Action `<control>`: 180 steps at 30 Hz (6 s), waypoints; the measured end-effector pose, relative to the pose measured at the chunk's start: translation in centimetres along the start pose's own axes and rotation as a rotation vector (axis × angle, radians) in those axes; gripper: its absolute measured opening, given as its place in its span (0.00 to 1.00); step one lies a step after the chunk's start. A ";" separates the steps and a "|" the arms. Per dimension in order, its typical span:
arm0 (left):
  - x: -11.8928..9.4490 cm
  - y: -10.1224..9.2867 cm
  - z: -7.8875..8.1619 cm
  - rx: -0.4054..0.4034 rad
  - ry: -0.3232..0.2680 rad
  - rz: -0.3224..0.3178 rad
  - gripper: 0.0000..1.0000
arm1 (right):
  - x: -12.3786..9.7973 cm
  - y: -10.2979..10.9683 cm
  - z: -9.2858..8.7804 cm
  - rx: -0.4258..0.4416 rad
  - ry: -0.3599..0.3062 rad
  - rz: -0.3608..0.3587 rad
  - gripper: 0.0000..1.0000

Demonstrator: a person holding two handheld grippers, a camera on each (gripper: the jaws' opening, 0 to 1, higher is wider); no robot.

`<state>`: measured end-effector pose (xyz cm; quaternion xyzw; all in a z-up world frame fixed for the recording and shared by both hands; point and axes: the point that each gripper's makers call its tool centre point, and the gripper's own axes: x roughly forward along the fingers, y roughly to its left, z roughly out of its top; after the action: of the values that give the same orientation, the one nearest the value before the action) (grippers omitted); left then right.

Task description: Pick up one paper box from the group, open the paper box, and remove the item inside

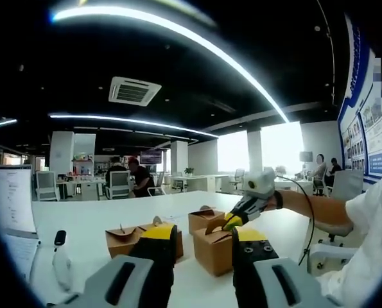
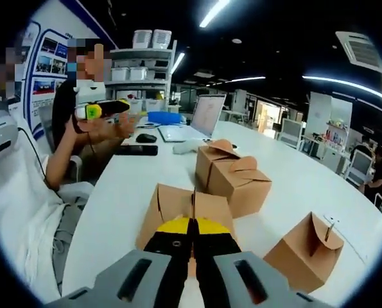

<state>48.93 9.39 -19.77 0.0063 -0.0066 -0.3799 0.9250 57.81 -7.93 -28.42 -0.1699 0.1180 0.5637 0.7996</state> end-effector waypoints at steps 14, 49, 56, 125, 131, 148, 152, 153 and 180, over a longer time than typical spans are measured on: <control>0.1 -0.4 -0.2 0.010 0.009 -0.013 0.35 | 0.0 1.3 -0.1 -0.068 -0.025 0.096 0.03; 0.4 -0.7 -0.3 0.013 0.014 -0.020 0.35 | 0.4 3.7 0.1 -0.166 -0.079 0.225 0.03; 0.4 -0.9 -0.2 0.017 0.013 -0.025 0.35 | 0.3 3.6 0.1 -0.164 -0.072 0.221 0.03; 0.5 -0.5 -0.5 0.004 0.023 -0.003 0.37 | -13.3 2.7 5.9 0.207 -0.377 -0.378 0.30; 0.5 -0.7 -0.6 0.007 0.027 -0.005 0.37 | -13.6 3.6 5.1 0.207 -0.373 -0.382 0.32; 1.1 -1.3 -1.0 0.018 0.043 -0.014 0.37 | -13.9 4.7 4.3 0.225 -0.436 -0.382 0.31; 1.1 -1.3 -0.9 0.021 0.041 -0.011 0.37 | -13.9 4.9 4.5 0.214 -0.431 -0.383 0.31; 1.1 -1.3 -0.9 0.021 0.040 -0.011 0.37 | -13.9 4.9 4.6 0.212 -0.432 -0.382 0.31; 1.5 -1.8 -1.0 0.025 0.044 -0.025 0.37 | -13.6 4.8 4.3 0.211 -0.421 -0.384 0.31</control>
<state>48.75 7.12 -20.75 0.0264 0.0090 -0.3912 0.9199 48.69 -16.41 -19.94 0.0157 -0.0265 0.4098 0.9116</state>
